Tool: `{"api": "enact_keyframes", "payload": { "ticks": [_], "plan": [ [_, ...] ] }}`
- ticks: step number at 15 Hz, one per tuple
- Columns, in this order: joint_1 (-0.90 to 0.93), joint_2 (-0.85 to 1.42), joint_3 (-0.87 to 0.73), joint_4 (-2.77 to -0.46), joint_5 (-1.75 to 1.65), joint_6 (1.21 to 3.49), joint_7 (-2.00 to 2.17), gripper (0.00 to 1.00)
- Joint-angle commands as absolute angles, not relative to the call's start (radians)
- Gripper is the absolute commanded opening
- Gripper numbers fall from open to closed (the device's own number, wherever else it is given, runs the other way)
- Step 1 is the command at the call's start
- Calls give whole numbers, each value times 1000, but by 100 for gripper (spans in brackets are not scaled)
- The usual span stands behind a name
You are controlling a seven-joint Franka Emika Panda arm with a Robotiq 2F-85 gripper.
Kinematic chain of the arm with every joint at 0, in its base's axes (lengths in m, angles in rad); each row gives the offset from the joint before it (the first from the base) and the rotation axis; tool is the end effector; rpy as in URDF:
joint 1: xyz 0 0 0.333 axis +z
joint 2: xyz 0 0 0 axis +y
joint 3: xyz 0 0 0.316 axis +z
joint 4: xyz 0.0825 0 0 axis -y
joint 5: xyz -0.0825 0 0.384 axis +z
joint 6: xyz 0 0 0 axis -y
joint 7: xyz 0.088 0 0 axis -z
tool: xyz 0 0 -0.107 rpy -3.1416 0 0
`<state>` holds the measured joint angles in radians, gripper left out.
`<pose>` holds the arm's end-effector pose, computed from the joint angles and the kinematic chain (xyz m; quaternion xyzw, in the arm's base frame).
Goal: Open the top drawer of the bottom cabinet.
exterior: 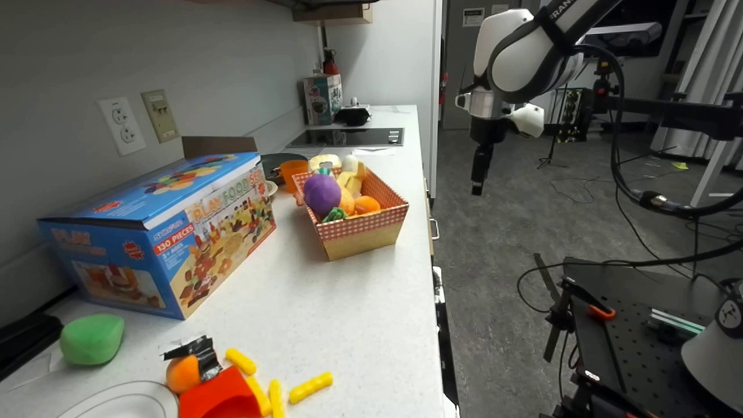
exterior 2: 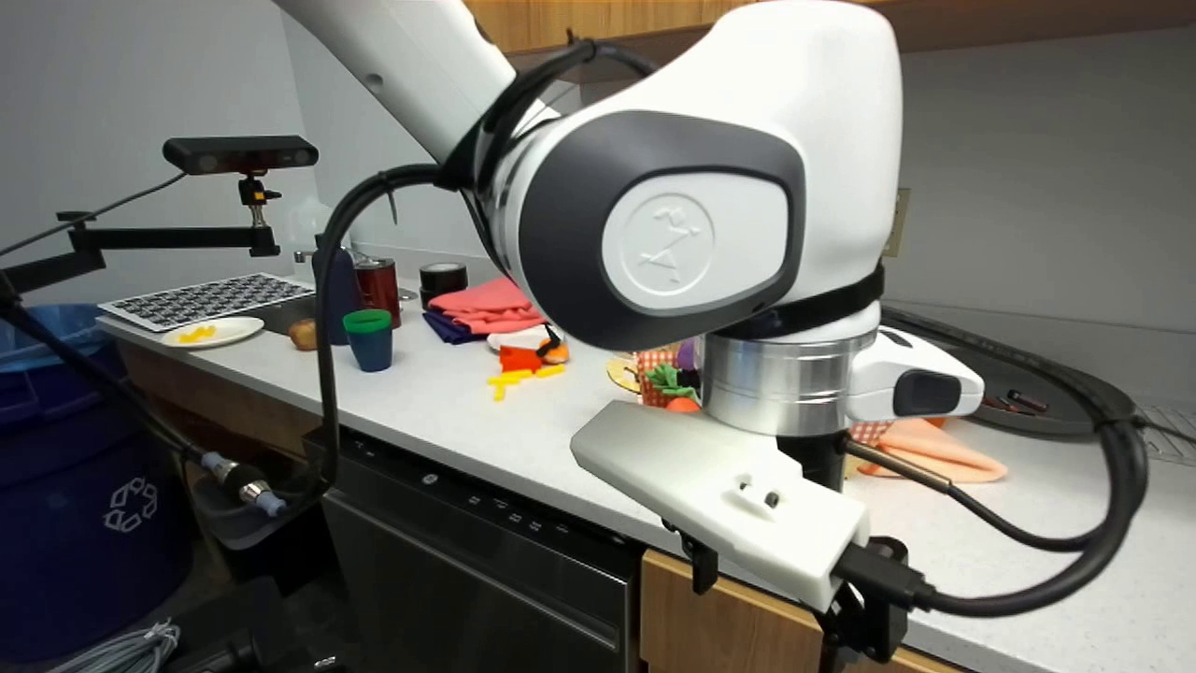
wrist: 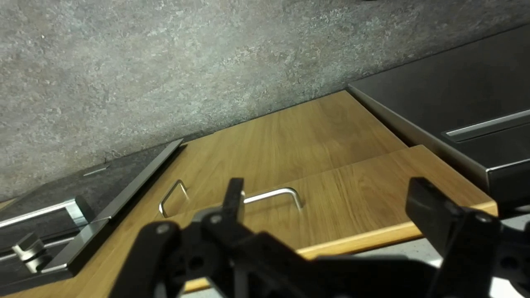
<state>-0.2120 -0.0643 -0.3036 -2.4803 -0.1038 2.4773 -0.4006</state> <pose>0.4119 -0.2324 0.3183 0.9991 -0.0175 0.0161 0.0342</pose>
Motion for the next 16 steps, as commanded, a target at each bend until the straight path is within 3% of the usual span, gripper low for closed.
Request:
{"api": "enact_keyframes", "payload": {
  "ticks": [1,10,16],
  "plan": [
    [-245,92,-309,-2419,-35,2541,-352,100],
    [-415,424,-189,-2187,331,2608,-367,100],
    [-401,374,-191,-2255,267,2613,-355,100]
  ]
}}
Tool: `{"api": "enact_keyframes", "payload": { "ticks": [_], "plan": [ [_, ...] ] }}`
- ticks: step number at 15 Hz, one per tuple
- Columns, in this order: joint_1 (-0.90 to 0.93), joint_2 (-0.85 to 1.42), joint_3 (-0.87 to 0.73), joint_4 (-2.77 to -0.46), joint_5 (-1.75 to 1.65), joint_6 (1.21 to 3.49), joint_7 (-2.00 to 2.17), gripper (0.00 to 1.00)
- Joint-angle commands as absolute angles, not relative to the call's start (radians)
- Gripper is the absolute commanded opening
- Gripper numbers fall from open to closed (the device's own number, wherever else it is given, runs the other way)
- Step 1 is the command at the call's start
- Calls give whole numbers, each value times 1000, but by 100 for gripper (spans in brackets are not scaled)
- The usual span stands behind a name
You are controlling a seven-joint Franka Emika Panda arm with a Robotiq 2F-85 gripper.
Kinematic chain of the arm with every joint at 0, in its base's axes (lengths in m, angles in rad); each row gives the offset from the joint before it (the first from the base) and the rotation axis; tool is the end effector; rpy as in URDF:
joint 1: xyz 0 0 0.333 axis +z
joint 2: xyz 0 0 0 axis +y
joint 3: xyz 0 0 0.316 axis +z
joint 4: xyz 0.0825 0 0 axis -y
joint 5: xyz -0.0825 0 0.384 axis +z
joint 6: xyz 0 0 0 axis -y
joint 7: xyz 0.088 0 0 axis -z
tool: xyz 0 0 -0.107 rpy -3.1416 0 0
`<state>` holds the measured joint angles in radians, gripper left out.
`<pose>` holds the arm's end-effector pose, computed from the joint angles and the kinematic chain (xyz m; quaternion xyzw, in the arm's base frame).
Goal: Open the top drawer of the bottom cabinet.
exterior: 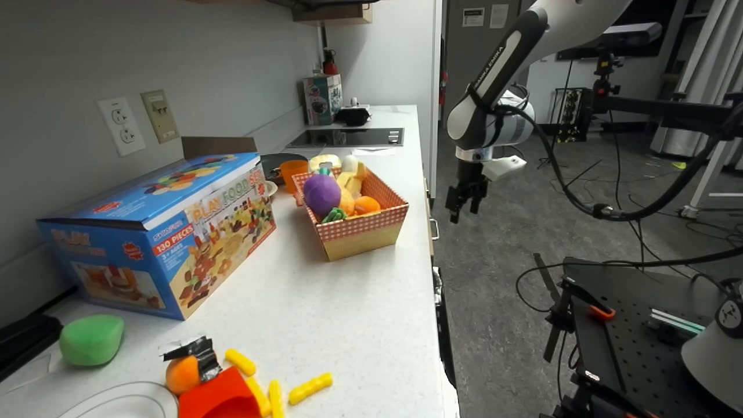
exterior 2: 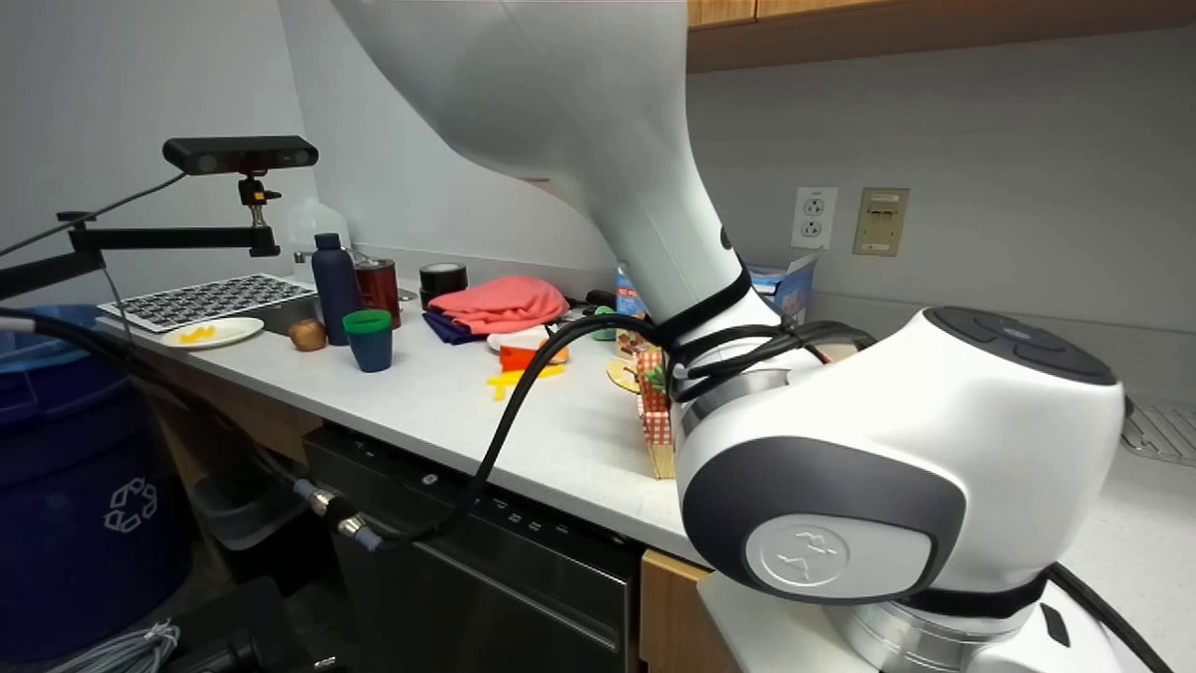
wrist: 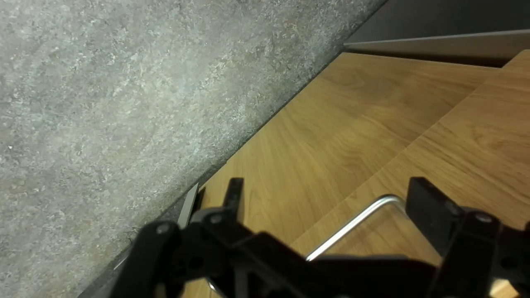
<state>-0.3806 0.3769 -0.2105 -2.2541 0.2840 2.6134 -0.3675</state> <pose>0.4428 -0.3079 0.1977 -0.9737 0.2256 -0.0146 0.0291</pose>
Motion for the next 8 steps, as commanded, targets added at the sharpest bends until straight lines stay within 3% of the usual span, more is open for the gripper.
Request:
{"api": "enact_keyframes", "payload": {
  "ticks": [1,8],
  "plan": [
    [-401,374,-191,-2255,267,2613,-355,100],
    [-492,373,-150,-2257,399,2678,-382,100]
  ]
}}
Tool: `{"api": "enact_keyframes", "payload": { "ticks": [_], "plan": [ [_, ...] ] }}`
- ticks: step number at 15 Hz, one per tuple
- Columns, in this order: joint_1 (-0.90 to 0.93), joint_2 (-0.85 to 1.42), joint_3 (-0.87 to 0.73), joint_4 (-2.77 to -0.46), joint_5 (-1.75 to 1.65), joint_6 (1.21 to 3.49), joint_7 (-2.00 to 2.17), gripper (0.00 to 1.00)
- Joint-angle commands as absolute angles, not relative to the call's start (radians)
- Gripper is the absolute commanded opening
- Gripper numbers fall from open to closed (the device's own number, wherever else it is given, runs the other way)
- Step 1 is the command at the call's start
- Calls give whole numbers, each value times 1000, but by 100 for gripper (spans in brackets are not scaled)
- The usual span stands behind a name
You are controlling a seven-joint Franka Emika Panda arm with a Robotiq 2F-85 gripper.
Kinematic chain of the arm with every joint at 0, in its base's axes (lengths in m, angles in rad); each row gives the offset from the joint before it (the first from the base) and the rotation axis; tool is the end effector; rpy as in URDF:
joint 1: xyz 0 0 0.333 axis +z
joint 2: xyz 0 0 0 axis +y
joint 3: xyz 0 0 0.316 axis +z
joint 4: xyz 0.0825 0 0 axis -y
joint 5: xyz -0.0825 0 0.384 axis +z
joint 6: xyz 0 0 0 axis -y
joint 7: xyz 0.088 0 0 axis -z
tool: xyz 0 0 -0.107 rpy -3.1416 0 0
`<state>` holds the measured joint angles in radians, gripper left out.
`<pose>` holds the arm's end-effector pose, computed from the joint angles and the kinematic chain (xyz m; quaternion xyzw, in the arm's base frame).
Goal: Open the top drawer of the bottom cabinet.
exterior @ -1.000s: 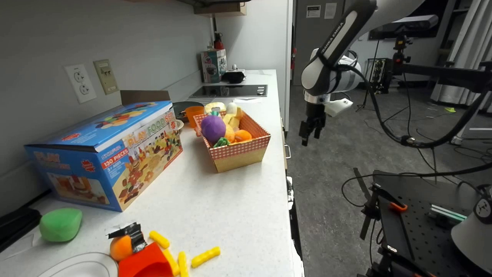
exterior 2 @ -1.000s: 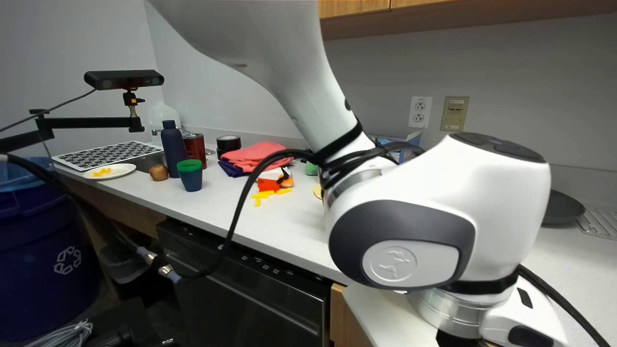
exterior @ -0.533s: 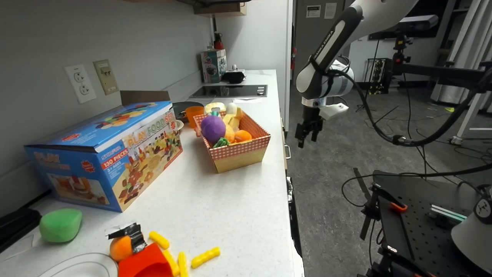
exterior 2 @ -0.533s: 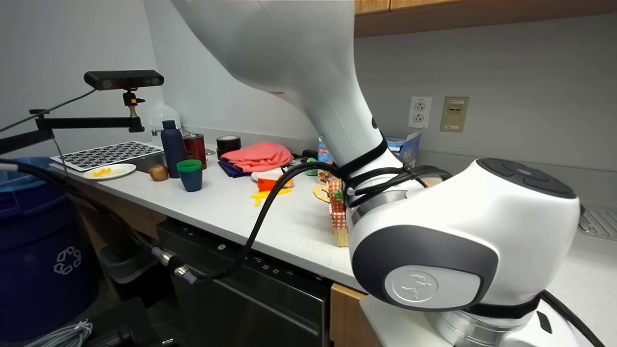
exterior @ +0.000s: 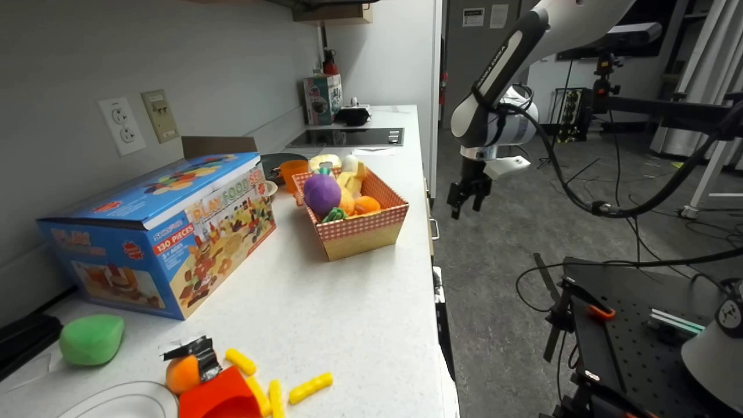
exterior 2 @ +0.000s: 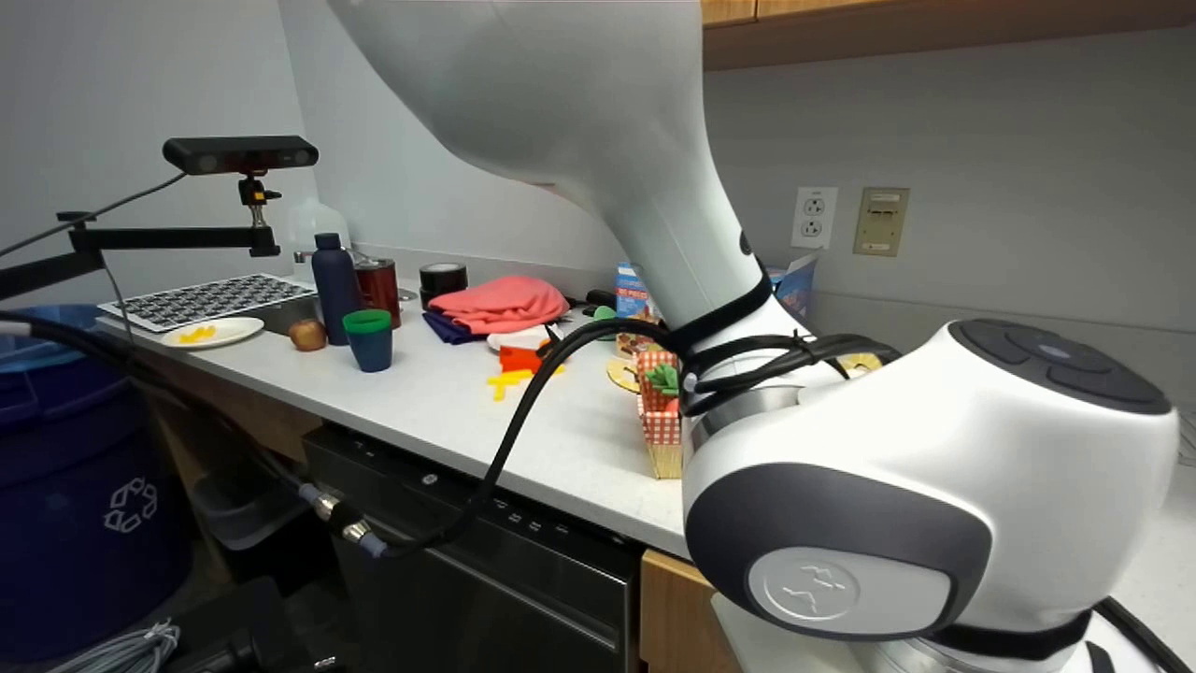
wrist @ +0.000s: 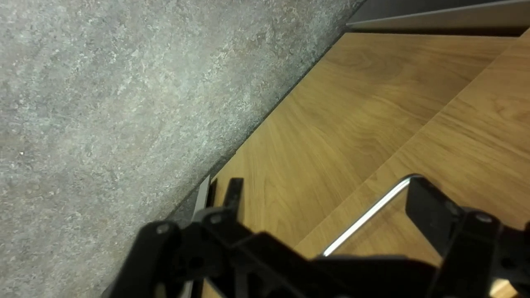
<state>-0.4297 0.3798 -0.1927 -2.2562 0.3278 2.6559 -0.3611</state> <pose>0.4336 -0.3251 0.1984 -0.9634 0.2639 -0.0360 0.0296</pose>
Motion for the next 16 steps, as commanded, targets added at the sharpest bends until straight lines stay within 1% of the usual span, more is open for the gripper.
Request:
{"api": "enact_keyframes", "payload": {
  "ticks": [1,5,9,16],
  "plan": [
    [-511,384,-133,-2243,435,2669,-390,100],
    [-564,422,-72,-2203,579,2665,-416,100],
    [-588,478,-52,-2158,675,2666,-428,100],
    [-615,593,-41,-2046,734,2651,-406,100]
  ]
}}
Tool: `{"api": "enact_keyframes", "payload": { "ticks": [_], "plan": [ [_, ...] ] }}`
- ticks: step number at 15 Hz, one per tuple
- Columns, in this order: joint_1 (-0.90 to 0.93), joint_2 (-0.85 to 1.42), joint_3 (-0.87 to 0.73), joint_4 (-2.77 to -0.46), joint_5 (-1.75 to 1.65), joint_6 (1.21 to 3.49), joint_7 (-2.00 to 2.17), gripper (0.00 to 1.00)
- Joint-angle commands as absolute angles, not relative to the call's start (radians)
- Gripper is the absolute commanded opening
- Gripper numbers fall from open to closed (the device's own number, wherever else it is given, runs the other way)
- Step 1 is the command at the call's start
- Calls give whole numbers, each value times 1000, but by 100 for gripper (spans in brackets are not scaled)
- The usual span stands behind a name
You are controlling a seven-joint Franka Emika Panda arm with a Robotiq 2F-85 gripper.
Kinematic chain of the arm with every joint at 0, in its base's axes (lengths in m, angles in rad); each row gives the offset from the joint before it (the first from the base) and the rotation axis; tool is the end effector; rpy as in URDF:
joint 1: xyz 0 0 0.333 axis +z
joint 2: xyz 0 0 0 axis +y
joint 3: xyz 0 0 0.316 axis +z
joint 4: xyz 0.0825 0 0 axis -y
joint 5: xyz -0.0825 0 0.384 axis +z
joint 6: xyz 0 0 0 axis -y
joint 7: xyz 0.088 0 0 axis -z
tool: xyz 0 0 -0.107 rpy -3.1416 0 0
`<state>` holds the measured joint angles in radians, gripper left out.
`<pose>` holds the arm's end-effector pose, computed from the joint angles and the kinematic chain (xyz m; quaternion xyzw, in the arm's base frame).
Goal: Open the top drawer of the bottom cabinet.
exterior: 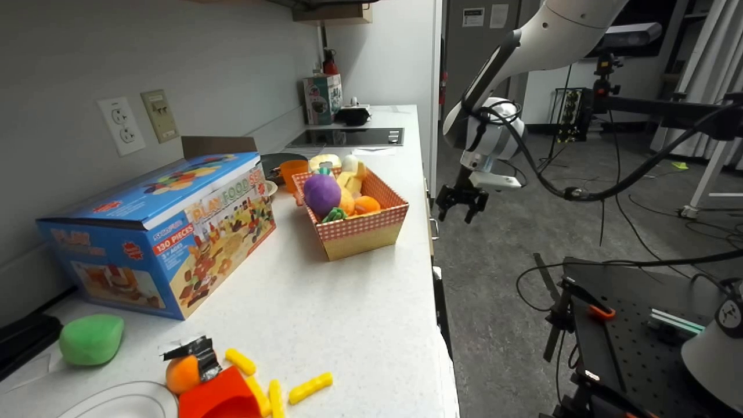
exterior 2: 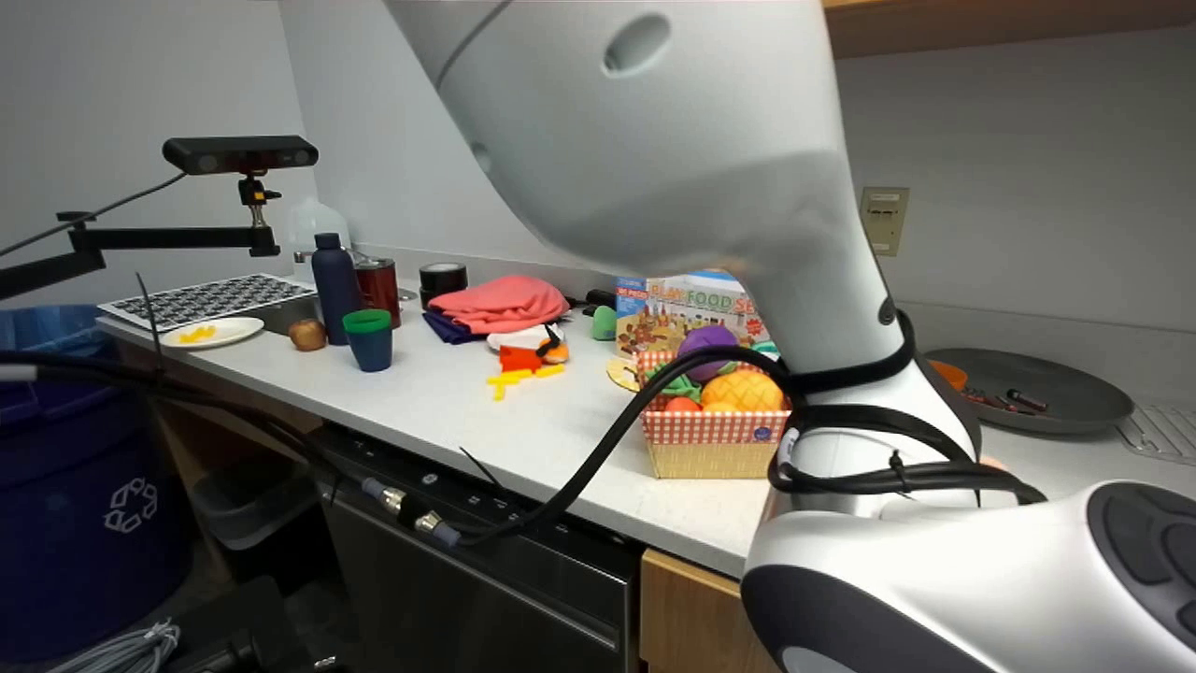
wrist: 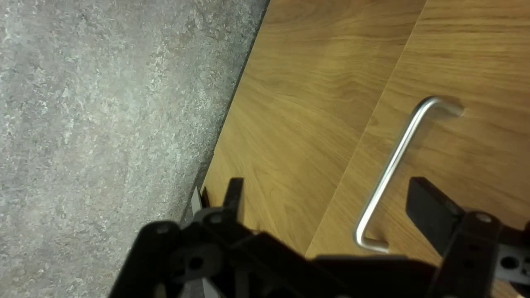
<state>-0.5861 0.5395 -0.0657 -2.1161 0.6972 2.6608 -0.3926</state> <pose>0.4403 -0.3601 0.1523 -0.8974 0.4174 -0.0777 0.1203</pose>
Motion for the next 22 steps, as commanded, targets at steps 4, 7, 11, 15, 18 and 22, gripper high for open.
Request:
{"api": "enact_keyframes", "payload": {
  "ticks": [4,7,11,15,18,22],
  "plan": [
    [-629,637,-27,-1995,742,2648,-399,100],
    [-635,667,-19,-1975,743,2654,-397,100],
    [-643,700,-14,-1962,736,2656,-389,100],
    [-653,680,-16,-1988,733,2659,-399,100],
    [-680,635,-23,-2047,738,2666,-425,100],
    [-752,601,-25,-2117,770,2675,-457,100]
  ]
}}
